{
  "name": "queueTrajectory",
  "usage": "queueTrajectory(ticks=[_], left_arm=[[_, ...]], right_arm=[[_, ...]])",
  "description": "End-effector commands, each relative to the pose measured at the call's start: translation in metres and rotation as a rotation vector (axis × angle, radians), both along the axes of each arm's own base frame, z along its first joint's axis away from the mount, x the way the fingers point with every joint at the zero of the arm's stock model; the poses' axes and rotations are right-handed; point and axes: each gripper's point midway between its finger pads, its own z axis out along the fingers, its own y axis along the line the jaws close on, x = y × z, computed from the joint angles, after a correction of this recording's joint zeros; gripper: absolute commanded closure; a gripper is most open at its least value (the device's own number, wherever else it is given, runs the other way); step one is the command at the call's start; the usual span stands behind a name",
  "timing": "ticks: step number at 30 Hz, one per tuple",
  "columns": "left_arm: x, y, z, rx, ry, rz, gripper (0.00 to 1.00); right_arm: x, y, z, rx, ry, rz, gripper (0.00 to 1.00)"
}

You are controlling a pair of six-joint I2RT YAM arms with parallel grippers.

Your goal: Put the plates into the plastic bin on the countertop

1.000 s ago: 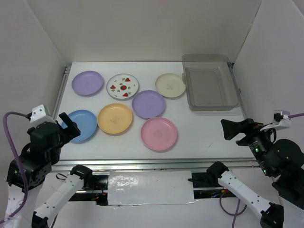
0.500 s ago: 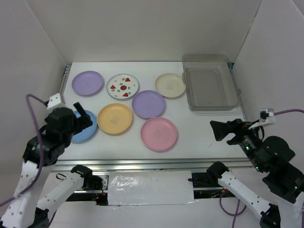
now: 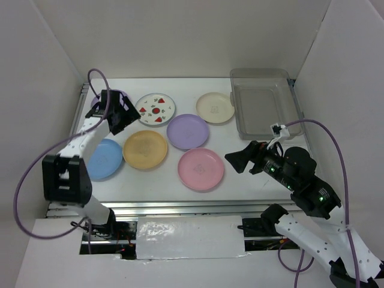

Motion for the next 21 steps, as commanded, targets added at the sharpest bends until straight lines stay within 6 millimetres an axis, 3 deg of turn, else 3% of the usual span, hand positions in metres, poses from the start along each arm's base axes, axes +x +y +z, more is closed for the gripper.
queueTrajectory(ticks=[1,2,3,7,8,9,11,14,21], left_arm=[[0.057,-0.005,0.003,-0.121,-0.075,-0.054,0.01],[0.065,-0.003,-0.024,-0.134,-0.013,-0.052,0.03],[0.077,0.013,-0.019,-0.137,-0.019,-0.018,0.03],[0.097,0.018,-0.042,-0.14,0.031,-0.013,0.04],[0.101,0.016,-0.057,-0.143,0.058,-0.017,0.04],[0.11,0.014,-0.054,-0.145,0.044,-0.023,0.05],[0.114,0.013,-0.072,-0.154,0.086,-0.023,0.07],[0.122,0.013,-0.085,-0.131,0.101,-0.008,0.1],[0.123,0.01,-0.113,-0.117,0.155,0.01,0.28]], right_arm=[[-0.007,0.005,0.03,0.075,-0.111,0.052,0.0],[-0.009,0.005,0.029,0.073,-0.113,0.055,0.0],[-0.01,0.005,0.028,0.071,-0.113,0.062,0.0],[-0.016,0.002,0.03,0.069,-0.123,0.072,0.0],[-0.017,0.002,0.031,0.071,-0.125,0.074,0.0],[-0.018,0.002,0.034,0.075,-0.132,0.075,0.0],[-0.021,0.002,0.038,0.085,-0.141,0.084,0.0],[-0.027,0.001,0.043,0.091,-0.149,0.103,0.0],[-0.033,-0.004,0.049,0.096,-0.163,0.098,0.0]])
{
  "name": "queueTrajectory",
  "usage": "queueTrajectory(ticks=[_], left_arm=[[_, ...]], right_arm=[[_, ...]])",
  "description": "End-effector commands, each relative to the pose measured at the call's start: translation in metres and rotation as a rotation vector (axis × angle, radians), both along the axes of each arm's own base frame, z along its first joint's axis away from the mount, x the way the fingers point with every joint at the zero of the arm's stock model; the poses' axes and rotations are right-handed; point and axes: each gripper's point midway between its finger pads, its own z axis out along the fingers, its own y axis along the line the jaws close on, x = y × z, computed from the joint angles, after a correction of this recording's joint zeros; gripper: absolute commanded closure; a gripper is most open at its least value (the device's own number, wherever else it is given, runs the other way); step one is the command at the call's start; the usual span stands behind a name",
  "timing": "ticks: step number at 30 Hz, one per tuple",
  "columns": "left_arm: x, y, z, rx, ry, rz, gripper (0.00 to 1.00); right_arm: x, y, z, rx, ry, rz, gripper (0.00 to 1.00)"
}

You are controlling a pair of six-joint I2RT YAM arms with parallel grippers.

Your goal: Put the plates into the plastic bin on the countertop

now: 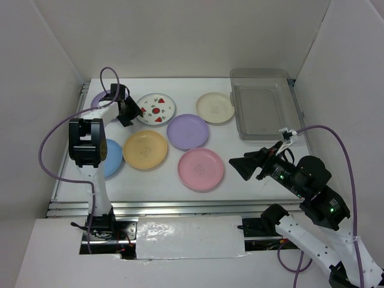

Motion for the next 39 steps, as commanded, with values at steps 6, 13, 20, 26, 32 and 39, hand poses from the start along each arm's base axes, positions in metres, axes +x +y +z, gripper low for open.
queueTrajectory(ticks=[6,13,20,26,32,39], left_arm=[[0.002,-0.016,-0.022,0.009,0.05,0.006,0.48],[-0.004,-0.009,-0.007,0.025,0.012,0.077,1.0],[0.016,-0.015,0.031,-0.01,-0.069,0.066,1.0],[0.039,-0.011,0.108,-0.086,-0.272,0.104,1.0],[0.037,-0.01,0.181,-0.083,-0.411,0.093,1.0],[0.012,-0.025,0.231,-0.107,-0.478,-0.012,1.0]], right_arm=[[-0.011,-0.008,0.026,0.02,-0.063,0.006,0.0],[-0.016,-0.014,0.031,0.023,-0.075,-0.007,0.0],[-0.016,-0.016,0.026,0.02,-0.074,-0.019,0.0],[-0.001,-0.01,0.006,-0.019,-0.028,-0.039,0.0],[0.023,-0.001,-0.012,-0.031,0.042,-0.084,0.0],[0.046,0.012,-0.018,0.001,0.056,-0.104,0.0]])
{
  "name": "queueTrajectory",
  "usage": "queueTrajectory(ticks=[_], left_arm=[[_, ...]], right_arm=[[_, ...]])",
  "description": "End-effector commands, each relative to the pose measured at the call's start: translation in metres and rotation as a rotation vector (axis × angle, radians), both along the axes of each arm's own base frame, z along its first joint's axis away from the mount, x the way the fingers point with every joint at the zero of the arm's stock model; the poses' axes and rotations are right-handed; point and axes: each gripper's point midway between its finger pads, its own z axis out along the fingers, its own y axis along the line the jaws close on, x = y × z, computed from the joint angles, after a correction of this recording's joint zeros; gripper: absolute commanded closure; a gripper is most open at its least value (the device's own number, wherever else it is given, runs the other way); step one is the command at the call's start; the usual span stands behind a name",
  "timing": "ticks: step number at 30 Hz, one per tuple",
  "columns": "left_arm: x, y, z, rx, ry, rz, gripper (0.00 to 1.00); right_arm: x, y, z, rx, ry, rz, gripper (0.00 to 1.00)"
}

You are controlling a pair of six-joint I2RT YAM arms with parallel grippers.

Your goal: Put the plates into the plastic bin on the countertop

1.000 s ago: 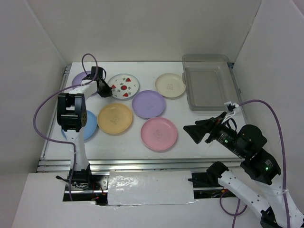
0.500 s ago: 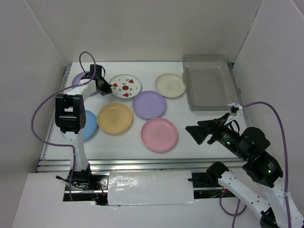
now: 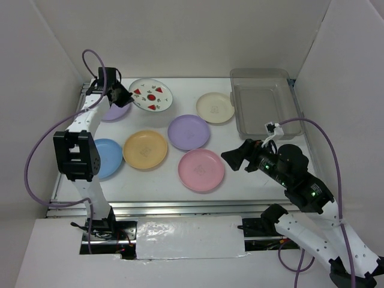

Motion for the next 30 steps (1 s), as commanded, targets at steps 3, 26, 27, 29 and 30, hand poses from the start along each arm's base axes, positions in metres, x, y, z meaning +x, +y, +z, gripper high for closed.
queueTrajectory(ticks=[3,26,27,29,30], left_arm=[[-0.009,-0.038,0.107,-0.089,-0.256,-0.167,1.0],[-0.151,-0.161,0.148,-0.241,-0.356,-0.602,1.0],[-0.152,-0.162,0.148,-0.244,-0.358,-0.608,1.0],[-0.155,-0.165,0.143,-0.251,-0.351,-0.612,1.0],[-0.155,-0.165,0.141,-0.254,-0.347,-0.613,1.0]], right_arm=[[0.028,0.0,0.023,0.093,-0.074,-0.094,0.0],[0.188,0.053,-0.041,0.132,0.107,0.062,0.11],[0.19,0.056,-0.046,0.136,0.121,0.067,0.22],[0.191,0.059,-0.052,0.148,0.135,0.081,0.38],[0.192,0.06,-0.054,0.153,0.138,0.085,0.47]])
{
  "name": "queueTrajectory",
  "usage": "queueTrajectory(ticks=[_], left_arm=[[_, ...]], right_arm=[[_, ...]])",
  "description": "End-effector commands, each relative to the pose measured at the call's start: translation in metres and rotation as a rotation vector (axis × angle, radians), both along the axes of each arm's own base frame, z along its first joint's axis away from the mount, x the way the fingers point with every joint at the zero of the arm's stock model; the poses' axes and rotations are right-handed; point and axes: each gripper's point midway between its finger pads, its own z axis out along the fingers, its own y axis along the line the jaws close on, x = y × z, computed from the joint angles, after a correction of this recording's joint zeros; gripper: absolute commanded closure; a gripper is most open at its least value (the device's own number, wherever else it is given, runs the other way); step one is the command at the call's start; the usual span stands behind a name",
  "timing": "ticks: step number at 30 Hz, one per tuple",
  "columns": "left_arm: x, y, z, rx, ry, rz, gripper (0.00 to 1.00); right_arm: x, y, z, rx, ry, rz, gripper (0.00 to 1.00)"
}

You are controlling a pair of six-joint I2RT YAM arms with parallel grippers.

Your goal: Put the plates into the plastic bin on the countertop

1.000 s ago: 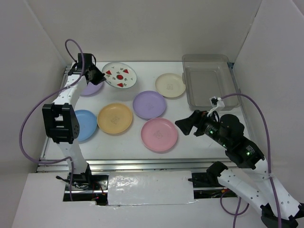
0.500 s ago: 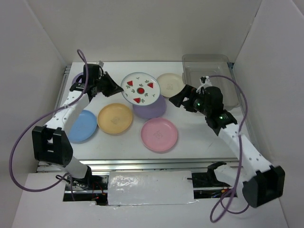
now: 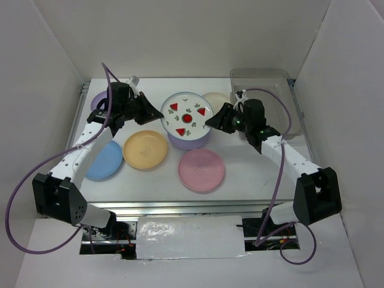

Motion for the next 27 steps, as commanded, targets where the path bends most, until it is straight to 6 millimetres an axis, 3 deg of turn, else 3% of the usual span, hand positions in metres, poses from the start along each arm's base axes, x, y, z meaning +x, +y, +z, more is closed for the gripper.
queueTrajectory(ticks=[1,2,4,5,6,9,10,11,13,14,16,17,19,21,22,23,24,25,27], left_arm=[[-0.005,-0.015,0.051,-0.1,-0.155,-0.069,1.0],[-0.006,-0.016,0.049,-0.102,-0.149,-0.073,1.0],[-0.004,-0.016,0.045,-0.095,-0.141,-0.068,1.0],[-0.004,-0.016,0.044,-0.094,-0.137,-0.072,1.0],[-0.003,-0.016,0.043,-0.094,-0.134,-0.071,1.0],[0.003,-0.016,0.039,-0.087,-0.122,-0.063,0.99],[0.007,-0.015,0.04,-0.087,-0.121,-0.056,0.92],[0.01,-0.014,0.041,-0.084,-0.126,-0.045,0.75],[0.018,-0.012,0.042,-0.082,-0.128,-0.022,0.6],[0.023,-0.007,0.044,-0.071,-0.132,0.011,0.42],[0.036,0.007,0.043,-0.042,-0.124,0.097,0.01],[0.035,0.01,0.043,-0.039,-0.11,0.106,0.01],[0.038,0.036,0.037,0.01,-0.066,0.211,0.01],[0.035,0.062,0.033,0.087,-0.054,0.307,0.01],[0.031,0.075,0.038,0.104,-0.072,0.338,0.01],[0.028,0.082,0.039,0.121,-0.083,0.351,0.01],[0.022,0.097,0.039,0.145,-0.09,0.378,0.01],[0.02,0.103,0.039,0.156,-0.093,0.385,0.01],[0.013,0.115,0.035,0.174,-0.093,0.379,0.01]], right_arm=[[0.012,0.012,0.03,0.073,-0.104,0.041,0.54],[0.012,0.012,0.028,0.079,-0.1,0.042,0.66],[0.012,0.013,0.028,0.091,-0.103,0.036,0.8],[0.012,0.013,0.031,0.094,-0.111,0.028,0.96],[0.013,0.012,0.032,0.097,-0.11,0.016,1.0],[0.019,0.004,0.037,0.111,-0.104,-0.055,1.0],[0.021,-0.001,0.037,0.124,-0.1,-0.079,1.0],[0.025,-0.01,0.04,0.139,-0.102,-0.112,1.0],[0.031,-0.021,0.042,0.186,-0.086,-0.168,1.0],[0.033,-0.027,0.047,0.199,-0.09,-0.194,1.0],[0.043,-0.054,0.049,0.224,-0.07,-0.319,1.0],[0.047,-0.067,0.05,0.229,-0.067,-0.369,1.0],[0.062,-0.119,0.047,0.241,-0.03,-0.563,1.0],[0.069,-0.149,0.042,0.252,0.016,-0.674,1.0],[0.076,-0.191,0.043,0.261,0.002,-0.777,1.0],[0.083,-0.206,0.032,0.272,0.037,-0.818,1.0],[0.09,-0.23,0.035,0.281,0.031,-0.86,1.0],[0.099,-0.238,0.016,0.273,0.08,-0.871,1.0],[0.114,-0.256,0.013,0.273,0.084,-0.892,1.0]])
